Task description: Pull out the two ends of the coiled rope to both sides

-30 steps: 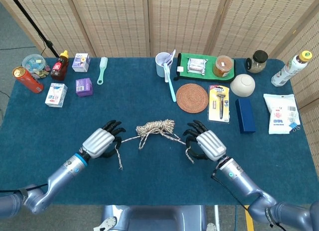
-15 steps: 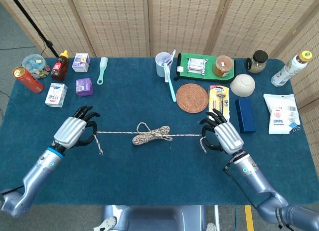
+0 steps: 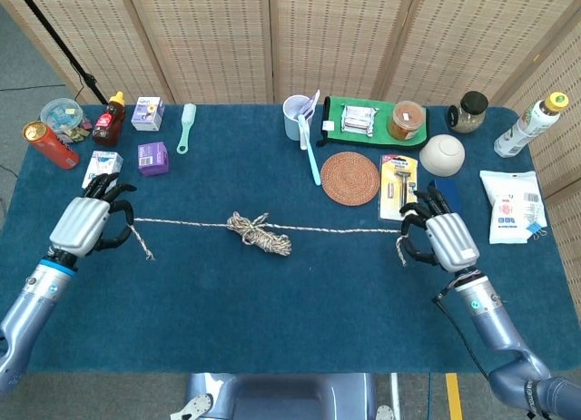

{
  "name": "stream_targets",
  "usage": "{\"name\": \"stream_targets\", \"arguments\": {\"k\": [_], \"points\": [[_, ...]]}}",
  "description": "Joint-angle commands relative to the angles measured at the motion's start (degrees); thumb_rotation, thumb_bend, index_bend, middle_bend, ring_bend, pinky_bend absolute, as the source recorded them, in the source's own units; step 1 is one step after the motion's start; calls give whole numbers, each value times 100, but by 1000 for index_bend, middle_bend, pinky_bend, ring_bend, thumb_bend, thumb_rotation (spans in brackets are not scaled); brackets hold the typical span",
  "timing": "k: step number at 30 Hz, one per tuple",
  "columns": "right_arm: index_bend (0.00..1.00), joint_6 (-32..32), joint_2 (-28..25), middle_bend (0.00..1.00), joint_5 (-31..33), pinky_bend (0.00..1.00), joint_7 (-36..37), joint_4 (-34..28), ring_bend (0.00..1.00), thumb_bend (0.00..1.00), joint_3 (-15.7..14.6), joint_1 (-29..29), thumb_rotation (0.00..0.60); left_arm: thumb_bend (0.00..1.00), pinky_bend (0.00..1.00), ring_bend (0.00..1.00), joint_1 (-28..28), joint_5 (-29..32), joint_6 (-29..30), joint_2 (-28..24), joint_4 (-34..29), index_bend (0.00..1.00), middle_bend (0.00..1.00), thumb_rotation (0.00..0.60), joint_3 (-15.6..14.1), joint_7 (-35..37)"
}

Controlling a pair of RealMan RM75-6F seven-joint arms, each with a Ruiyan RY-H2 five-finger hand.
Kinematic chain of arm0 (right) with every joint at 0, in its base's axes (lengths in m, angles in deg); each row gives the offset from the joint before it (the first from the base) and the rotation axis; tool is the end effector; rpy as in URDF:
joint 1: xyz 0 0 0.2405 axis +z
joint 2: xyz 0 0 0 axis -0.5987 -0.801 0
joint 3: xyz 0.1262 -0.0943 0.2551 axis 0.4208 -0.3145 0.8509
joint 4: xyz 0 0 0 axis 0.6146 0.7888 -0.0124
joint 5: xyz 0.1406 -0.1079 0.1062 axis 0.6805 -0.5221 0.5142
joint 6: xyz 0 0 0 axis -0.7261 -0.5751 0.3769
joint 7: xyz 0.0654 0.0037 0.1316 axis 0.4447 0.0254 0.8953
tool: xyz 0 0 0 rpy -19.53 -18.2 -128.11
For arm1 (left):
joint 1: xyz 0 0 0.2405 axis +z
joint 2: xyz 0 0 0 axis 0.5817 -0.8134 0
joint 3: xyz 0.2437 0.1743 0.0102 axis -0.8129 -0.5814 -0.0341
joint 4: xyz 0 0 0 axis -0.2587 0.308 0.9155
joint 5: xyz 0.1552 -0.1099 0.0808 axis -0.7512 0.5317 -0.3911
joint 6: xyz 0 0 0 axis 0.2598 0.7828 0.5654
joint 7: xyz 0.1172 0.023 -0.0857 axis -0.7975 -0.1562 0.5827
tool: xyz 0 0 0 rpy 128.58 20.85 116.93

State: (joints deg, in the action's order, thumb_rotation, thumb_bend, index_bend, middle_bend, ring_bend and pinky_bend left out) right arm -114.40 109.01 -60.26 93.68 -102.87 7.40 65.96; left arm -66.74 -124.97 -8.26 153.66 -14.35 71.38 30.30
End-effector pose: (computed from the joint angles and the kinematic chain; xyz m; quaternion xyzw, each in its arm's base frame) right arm -0.2802 -0.3450 0.1051 0.6454 -0.3833 0.5027 0.4288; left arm -0.2787 0.3479 0.1516 -0.6713 -0.3963 -0.4218 0.4630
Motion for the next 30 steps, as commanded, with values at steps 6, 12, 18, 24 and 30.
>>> {"name": "stream_targets", "arguments": {"k": [6, 12, 18, 24, 30], "points": [[685, -30, -149, 330, 193, 0, 24, 124, 131, 486, 106, -148, 600, 534, 0, 0, 140, 135, 38, -172, 205, 855, 241, 600, 104, 156], [685, -54, -258, 331, 345, 0, 19, 239, 132, 487, 181, -269, 600, 535, 0, 0, 275, 264, 85, -310, 375, 855, 241, 600, 176, 283], [686, -66, -348, 331, 459, 0, 30, 332, 132, 487, 254, -370, 600, 535, 0, 0, 391, 378, 83, -454, 528, 855, 241, 600, 244, 384], [686, -50, -393, 331, 531, 0, 56, 403, 133, 488, 294, -444, 600, 535, 0, 0, 486, 447, 80, -535, 630, 855, 241, 600, 282, 419], [686, -54, -432, 332, 620, 0, 47, 505, 133, 487, 332, -549, 600, 534, 0, 0, 592, 507, 83, -617, 767, 855, 241, 600, 316, 441]]}}
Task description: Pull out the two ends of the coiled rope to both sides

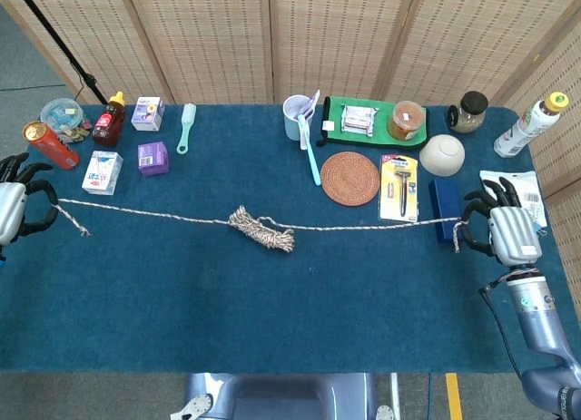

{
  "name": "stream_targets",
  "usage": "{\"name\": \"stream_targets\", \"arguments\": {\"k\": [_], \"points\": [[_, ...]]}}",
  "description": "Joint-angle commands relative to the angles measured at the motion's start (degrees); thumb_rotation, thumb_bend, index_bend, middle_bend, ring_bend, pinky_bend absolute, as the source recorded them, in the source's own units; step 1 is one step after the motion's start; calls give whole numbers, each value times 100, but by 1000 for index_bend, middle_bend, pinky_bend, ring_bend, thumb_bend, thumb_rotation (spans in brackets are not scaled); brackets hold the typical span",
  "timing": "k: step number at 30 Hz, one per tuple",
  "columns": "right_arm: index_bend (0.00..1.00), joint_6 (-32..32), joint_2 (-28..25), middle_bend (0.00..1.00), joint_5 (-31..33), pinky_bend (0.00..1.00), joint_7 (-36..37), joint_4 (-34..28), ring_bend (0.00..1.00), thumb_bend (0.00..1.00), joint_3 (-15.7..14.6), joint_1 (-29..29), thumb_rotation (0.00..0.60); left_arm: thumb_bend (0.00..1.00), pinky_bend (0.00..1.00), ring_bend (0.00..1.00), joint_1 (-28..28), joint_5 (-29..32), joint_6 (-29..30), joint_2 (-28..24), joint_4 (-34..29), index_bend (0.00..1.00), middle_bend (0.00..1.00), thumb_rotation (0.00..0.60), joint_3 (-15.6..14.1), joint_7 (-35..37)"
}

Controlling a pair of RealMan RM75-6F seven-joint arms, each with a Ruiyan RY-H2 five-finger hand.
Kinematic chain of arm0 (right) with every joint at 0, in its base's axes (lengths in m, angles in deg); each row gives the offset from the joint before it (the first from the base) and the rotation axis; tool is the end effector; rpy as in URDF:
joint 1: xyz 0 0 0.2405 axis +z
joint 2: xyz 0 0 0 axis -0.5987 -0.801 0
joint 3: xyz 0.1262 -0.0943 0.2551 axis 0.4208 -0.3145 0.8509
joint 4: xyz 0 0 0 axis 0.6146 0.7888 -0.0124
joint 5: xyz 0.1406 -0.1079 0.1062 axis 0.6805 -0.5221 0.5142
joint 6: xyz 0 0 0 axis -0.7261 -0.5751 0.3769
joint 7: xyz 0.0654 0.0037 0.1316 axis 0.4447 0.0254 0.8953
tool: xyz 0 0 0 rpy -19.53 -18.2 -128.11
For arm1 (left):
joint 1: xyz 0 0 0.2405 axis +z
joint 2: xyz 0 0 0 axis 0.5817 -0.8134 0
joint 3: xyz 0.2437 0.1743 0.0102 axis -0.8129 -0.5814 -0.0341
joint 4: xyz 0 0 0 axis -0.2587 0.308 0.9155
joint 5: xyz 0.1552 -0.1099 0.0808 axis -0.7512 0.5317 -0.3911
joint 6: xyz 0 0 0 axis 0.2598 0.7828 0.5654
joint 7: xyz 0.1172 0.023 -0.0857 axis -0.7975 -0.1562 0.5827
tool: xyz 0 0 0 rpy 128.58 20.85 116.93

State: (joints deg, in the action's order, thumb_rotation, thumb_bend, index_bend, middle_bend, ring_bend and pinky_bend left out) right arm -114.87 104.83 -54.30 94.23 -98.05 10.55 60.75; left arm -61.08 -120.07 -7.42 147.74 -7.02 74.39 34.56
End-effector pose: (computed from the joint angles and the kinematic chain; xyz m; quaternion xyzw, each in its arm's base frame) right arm -0.3382 -0.3396 0.1661 0.5886 -0.3792 0.4724 0.5353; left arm -0.3392 0.3425 0.2349 -0.6031 -0.3880 -0.3974 0.5726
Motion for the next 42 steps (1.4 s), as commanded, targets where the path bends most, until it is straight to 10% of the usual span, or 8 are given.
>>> {"name": "stream_targets", "arguments": {"k": [1, 33, 38, 42], "points": [[686, -11, -22, 332, 28, 0, 5, 20, 133, 487, 24, -38, 600, 534, 0, 0, 35, 19, -4, -33, 42, 855, 241, 600, 21, 27], [628, 317, -41, 306, -764, 0, 213, -1612, 123, 488, -169, 313, 600, 532, 0, 0, -496, -553, -139, 666, -1393, 821, 241, 600, 125, -920], [558, 377, 61, 241, -779, 0, 53, -1724, 60, 489, -175, 376, 600, 528, 0, 0, -610, -608, -191, 859, -1506, 667, 236, 600, 125, -1102], [274, 585, 111, 68, -763, 0, -247, -1877, 1, 489, -231, 471, 600, 513, 0, 0, -754, -687, -293, 1047, -1655, 372, 92, 600, 106, -1348]]}}
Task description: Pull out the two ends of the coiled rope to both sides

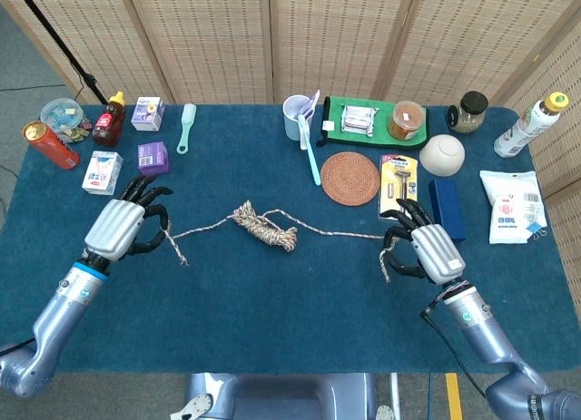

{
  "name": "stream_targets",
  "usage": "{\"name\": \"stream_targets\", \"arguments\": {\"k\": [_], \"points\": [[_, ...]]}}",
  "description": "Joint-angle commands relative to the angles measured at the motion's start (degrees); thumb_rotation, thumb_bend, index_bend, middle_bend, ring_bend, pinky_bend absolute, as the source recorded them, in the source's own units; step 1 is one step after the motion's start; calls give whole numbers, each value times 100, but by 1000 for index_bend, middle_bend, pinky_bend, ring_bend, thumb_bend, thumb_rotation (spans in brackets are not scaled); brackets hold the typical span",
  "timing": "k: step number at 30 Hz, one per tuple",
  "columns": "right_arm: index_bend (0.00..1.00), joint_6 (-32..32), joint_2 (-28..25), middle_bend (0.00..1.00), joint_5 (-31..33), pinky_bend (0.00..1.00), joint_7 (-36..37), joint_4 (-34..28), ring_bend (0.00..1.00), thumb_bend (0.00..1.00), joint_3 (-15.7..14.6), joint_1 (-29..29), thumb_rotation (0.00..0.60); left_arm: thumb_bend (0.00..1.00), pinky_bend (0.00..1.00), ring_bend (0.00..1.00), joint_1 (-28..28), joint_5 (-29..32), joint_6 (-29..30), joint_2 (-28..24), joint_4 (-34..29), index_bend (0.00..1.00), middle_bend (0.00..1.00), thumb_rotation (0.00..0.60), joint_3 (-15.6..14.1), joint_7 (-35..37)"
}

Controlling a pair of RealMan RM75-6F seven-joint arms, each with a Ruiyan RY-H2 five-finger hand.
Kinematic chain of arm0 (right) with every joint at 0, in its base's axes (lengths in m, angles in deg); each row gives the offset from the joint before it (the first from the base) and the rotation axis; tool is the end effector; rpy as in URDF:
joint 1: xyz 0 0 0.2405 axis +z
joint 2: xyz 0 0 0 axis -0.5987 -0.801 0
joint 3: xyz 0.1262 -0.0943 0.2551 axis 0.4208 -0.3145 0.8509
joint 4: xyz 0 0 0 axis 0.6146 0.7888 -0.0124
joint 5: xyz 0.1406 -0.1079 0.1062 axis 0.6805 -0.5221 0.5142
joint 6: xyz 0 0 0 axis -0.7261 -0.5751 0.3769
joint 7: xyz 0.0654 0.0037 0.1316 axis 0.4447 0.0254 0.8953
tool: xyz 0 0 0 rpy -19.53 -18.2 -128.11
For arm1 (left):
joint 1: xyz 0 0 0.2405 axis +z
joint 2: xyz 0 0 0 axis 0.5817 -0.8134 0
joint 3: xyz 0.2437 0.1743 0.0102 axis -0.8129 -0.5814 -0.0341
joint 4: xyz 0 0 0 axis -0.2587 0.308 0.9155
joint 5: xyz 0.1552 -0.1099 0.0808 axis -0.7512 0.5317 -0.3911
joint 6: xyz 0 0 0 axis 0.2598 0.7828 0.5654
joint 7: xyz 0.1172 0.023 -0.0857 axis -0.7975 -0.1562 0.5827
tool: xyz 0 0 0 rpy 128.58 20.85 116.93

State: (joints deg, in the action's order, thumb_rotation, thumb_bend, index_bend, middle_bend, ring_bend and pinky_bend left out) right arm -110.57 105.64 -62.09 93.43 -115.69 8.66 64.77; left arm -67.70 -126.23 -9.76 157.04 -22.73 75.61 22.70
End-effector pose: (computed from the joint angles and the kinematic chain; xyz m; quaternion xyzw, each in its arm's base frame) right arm -0.2454 -0.3218 0.0976 0.6454 -0.4336 0.5155 0.3603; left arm -0.2227 0.3427 0.1165 -0.6880 -0.3864 -0.4571 0.4103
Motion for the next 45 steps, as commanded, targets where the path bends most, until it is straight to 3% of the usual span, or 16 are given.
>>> {"name": "stream_targets", "arguments": {"k": [1, 3, 5, 10, 22, 26, 36, 45], "points": [[156, 270, -1, 24, 41, 0, -248, -180, 0, 490, -74, 101, 600, 499, 0, 0, -129, -109, -98, 156, -111, 247, 38, 600, -46, -268], [28, 574, -146, 0, 183, 0, -471, -346, 0, 491, -130, 169, 600, 447, 0, 0, -258, -193, -389, 152, -224, 69, 0, 600, -209, -667], [0, 652, -238, 0, 301, 0, -552, -489, 0, 460, -117, 173, 600, 368, 0, 0, -296, -62, -523, 83, -369, 1, 0, 600, -232, -882], [0, 663, -389, 0, 423, 0, -654, -628, 0, 327, -113, 129, 600, 268, 0, 0, -273, 178, -505, 34, -567, 0, 0, 600, -210, -1080], [3, 1, -586, 0, 524, 0, -544, -428, 0, 315, -14, -267, 600, 267, 0, 0, 361, 427, 369, -393, -865, 0, 0, 600, -255, -1030], [33, -182, -641, 0, 606, 0, -621, -372, 0, 315, -24, -436, 600, 267, 0, 0, 700, 365, 730, -694, -1129, 5, 0, 599, -397, -1026], [104, -629, -984, 0, 861, 0, -1155, -694, 0, 315, -264, -1060, 600, 267, 0, 0, 1687, -84, 1800, -1181, -1298, 168, 0, 600, -892, -1048], [113, -1141, -1199, 0, 925, 0, -1641, -1156, 0, 315, -459, -1611, 600, 266, 0, 0, 2448, -377, 2484, -1390, -1504, 187, 0, 600, -1266, -1044]]}}
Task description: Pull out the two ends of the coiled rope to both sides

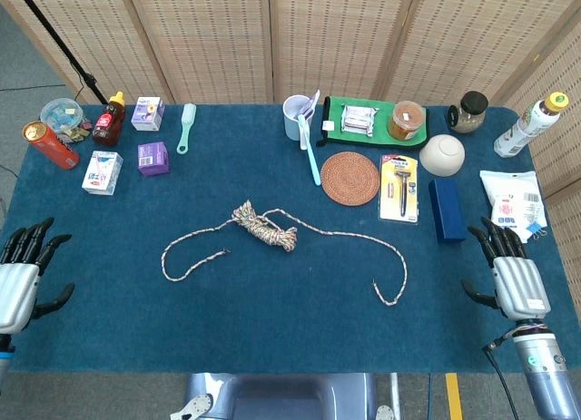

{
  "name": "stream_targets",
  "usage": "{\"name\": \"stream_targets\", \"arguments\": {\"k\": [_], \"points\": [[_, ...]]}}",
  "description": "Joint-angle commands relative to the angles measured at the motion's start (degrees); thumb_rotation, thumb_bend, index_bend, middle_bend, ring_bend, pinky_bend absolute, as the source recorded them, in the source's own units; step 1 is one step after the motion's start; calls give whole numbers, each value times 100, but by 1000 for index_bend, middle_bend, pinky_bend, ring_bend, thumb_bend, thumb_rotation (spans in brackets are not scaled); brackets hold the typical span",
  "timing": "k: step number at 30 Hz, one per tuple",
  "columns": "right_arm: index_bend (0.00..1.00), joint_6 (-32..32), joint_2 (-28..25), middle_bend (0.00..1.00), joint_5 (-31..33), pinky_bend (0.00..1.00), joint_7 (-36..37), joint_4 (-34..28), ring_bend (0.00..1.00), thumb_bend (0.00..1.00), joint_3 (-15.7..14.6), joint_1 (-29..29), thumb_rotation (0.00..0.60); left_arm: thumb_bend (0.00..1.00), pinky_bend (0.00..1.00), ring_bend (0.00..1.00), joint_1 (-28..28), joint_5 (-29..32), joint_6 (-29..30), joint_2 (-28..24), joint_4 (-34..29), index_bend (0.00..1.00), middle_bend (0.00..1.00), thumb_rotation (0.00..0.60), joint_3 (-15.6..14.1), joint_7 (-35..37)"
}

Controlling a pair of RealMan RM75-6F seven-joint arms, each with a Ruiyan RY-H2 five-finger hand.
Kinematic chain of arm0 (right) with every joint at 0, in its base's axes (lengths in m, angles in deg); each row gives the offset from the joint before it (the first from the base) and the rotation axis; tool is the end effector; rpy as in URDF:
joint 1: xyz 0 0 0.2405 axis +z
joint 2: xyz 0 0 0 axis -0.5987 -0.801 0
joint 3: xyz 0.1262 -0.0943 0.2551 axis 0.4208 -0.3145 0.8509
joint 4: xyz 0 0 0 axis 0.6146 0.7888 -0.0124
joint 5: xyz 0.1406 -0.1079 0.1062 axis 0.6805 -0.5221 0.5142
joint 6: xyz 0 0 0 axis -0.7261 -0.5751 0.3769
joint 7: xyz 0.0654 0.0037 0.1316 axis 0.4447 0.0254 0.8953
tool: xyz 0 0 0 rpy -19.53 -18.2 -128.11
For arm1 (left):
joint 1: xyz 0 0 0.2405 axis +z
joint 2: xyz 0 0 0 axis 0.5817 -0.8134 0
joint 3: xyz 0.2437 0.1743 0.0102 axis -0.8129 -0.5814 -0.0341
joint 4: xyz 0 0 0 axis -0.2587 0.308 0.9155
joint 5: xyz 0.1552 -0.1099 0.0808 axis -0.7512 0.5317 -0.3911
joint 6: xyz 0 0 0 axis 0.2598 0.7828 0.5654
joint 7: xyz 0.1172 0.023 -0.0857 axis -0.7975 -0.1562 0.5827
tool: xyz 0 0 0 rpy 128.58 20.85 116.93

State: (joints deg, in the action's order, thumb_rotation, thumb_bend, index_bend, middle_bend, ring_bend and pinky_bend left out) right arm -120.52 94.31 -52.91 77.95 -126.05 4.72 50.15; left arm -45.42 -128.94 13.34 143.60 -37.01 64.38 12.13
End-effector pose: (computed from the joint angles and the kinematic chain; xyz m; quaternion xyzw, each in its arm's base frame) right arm -0.3198 -0.2352 0.1737 0.5855 -0.4350 0.4109 0.5469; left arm -0.2980 0.1920 0.2039 -0.6096 -0.3922 -0.3805 0.5743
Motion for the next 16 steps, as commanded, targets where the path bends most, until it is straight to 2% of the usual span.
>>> {"name": "stream_targets", "arguments": {"k": [1, 6, 16], "points": [[118, -250, -80, 0, -18, 0, -129, -166, 0, 315, -98, -240, 600, 266, 0, 0, 321, -126, 257, -59, -102, 194, 0, 599, -186, 37], [123, -608, -149, 0, -59, 0, -263, -289, 0, 314, -152, -535, 600, 266, 0, 0, 589, -191, 479, -141, -153, 213, 0, 599, -260, 110], [131, -910, -248, 0, -76, 0, -313, -433, 0, 315, -124, -856, 600, 266, 0, 0, 685, -283, 496, -161, -203, 216, 0, 598, -130, 225]]}}
